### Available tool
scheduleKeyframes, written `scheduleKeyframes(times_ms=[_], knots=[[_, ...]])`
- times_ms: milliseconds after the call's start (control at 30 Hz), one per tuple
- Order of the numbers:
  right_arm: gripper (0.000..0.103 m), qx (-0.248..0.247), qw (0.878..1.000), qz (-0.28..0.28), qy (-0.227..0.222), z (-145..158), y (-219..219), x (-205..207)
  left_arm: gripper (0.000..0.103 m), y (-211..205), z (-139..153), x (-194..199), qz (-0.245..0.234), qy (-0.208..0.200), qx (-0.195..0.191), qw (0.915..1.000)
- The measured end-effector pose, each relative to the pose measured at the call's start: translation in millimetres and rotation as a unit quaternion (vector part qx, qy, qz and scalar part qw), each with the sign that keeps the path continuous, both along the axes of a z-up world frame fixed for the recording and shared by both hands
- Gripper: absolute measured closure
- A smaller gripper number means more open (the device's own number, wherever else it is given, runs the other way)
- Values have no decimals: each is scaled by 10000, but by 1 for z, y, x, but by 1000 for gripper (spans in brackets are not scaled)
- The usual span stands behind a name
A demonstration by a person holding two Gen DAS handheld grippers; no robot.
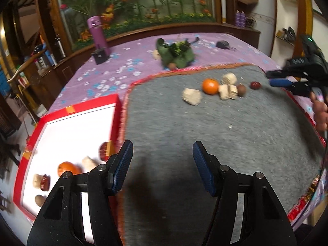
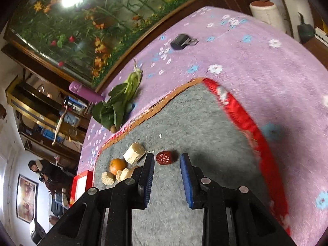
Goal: Organize fruits
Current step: 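Move both open tools back over the gray mat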
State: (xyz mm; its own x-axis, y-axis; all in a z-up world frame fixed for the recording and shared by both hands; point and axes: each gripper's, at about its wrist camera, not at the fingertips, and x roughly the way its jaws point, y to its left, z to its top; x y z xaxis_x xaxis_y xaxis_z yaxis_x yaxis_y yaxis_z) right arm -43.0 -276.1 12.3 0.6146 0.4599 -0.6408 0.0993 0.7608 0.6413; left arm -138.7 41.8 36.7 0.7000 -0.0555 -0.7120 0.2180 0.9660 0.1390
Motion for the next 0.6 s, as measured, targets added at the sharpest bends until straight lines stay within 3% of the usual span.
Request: scheduleKeyframes(times_ms=[100, 200, 333, 400, 600], knots=[[78, -112, 9995, 96, 267, -5, 11, 14, 42, -6, 1, 2, -76, 45, 50, 9999], [77, -544, 9974, 182, 438, -11, 28, 27, 42, -4, 6, 13, -10, 12, 89, 10000], [79, -1098, 9931, 375, 158, -7, 40, 25, 42, 0, 9, 38, 121, 151, -2, 9998], [85, -1443, 9886, 424, 16, -8, 46, 24, 42, -3, 12, 51, 150, 190, -102, 9997], [85, -2161, 9739, 583, -383, -10, 60, 20, 42, -32, 4, 84, 45, 358, -252, 9990]])
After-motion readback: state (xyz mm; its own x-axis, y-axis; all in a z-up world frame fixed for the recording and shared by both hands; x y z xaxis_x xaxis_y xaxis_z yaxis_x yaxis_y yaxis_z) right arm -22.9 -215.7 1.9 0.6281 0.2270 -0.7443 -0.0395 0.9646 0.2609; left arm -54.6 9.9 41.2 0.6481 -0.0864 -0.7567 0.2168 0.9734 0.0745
